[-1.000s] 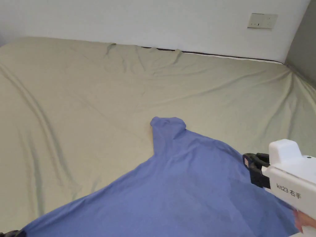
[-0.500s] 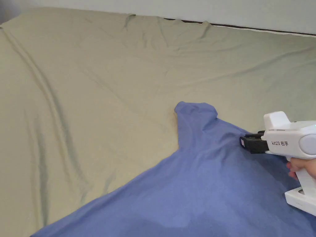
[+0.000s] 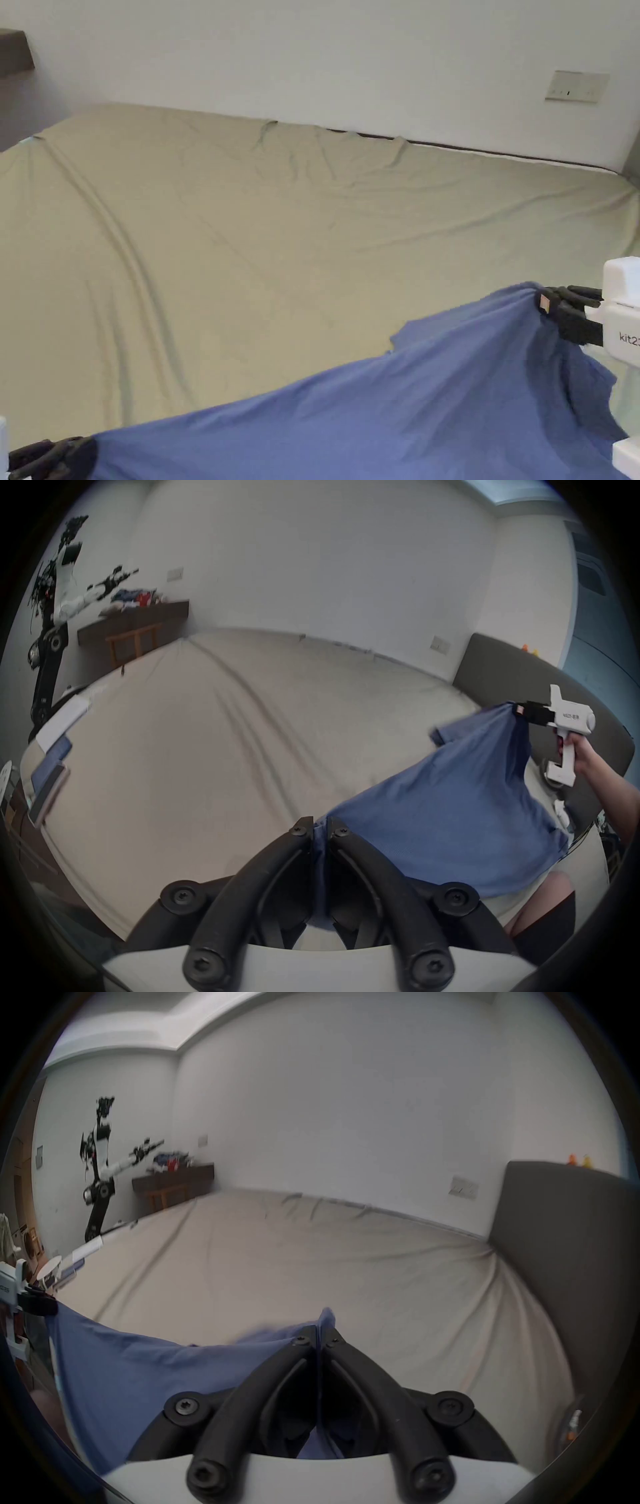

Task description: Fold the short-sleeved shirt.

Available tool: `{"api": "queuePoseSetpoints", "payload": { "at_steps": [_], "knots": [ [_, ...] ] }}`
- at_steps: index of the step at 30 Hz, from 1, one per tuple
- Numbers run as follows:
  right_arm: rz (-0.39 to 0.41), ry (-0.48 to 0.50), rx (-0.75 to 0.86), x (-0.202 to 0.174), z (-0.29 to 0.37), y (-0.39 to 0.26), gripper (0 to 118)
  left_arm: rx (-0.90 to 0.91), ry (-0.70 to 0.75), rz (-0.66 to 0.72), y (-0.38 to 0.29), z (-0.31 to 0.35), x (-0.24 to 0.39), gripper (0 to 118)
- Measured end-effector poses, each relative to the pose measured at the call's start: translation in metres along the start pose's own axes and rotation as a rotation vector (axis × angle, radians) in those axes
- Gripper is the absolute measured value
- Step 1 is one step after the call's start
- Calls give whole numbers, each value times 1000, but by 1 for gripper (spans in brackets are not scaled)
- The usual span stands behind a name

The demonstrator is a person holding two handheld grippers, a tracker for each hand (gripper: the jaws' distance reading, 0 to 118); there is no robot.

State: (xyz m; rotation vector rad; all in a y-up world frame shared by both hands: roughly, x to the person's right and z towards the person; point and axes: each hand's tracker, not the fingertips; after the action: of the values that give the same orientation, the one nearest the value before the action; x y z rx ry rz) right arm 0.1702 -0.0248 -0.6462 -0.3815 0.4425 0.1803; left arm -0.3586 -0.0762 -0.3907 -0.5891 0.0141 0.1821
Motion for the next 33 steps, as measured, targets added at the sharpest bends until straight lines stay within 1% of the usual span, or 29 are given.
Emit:
{"api": "queuePoseSetpoints", "payload": {
  "at_steps": [2,4,6,7,8,10,11,12,13,14,16,17,18,19,20,21,22,23,25,27,28,29,33],
  "knots": [
    [-15,-39,74,3,52,21,1,58,-26,-25,21,17,10,3],
    [-66,-68,116,6,102,41,1,116,-52,-41,45,36,20,3],
    [-112,-120,162,12,157,62,1,182,-66,-66,69,57,32,3],
    [-112,-120,202,14,182,70,1,217,-67,-78,80,67,37,3],
    [-98,-126,253,17,205,75,1,250,-73,-94,93,79,43,3],
    [-26,-164,360,17,251,89,1,310,-77,-110,116,99,54,3],
    [-36,-189,389,18,272,95,1,334,-77,-116,129,109,59,3],
    [-64,-191,410,18,290,99,1,363,-75,-120,142,120,64,3],
    [-56,-200,441,18,306,104,1,385,-72,-126,153,129,68,3],
    [-32,-219,469,18,322,110,1,408,-70,-133,166,137,72,3],
    [43,-294,516,13,345,120,1,437,-63,-140,191,155,79,3],
    [37,-285,537,14,355,125,1,467,-58,-133,205,163,81,3],
    [41,-284,538,17,362,131,1,490,-49,-135,220,166,83,3],
    [25,-323,548,20,366,137,1,516,-41,-130,233,171,85,3],
    [97,-348,568,21,368,144,1,518,-40,-128,246,173,87,3],
    [88,-354,556,24,368,151,1,519,-27,-119,258,174,89,3],
    [97,-377,567,27,367,156,1,509,-20,-113,269,172,90,3],
    [103,-386,564,21,363,163,1,505,-16,-108,278,171,92,3],
    [113,-419,557,24,351,175,1,506,7,-120,292,168,96,3],
    [112,-430,557,31,337,188,1,515,44,-144,305,160,99,3],
    [131,-453,557,23,330,196,1,516,58,-149,310,156,99,3],
    [143,-478,558,25,320,203,1,516,72,-161,317,152,100,3],
    [173,-508,556,27,283,236,1,512,121,-206,356,127,98,3]
  ]
}}
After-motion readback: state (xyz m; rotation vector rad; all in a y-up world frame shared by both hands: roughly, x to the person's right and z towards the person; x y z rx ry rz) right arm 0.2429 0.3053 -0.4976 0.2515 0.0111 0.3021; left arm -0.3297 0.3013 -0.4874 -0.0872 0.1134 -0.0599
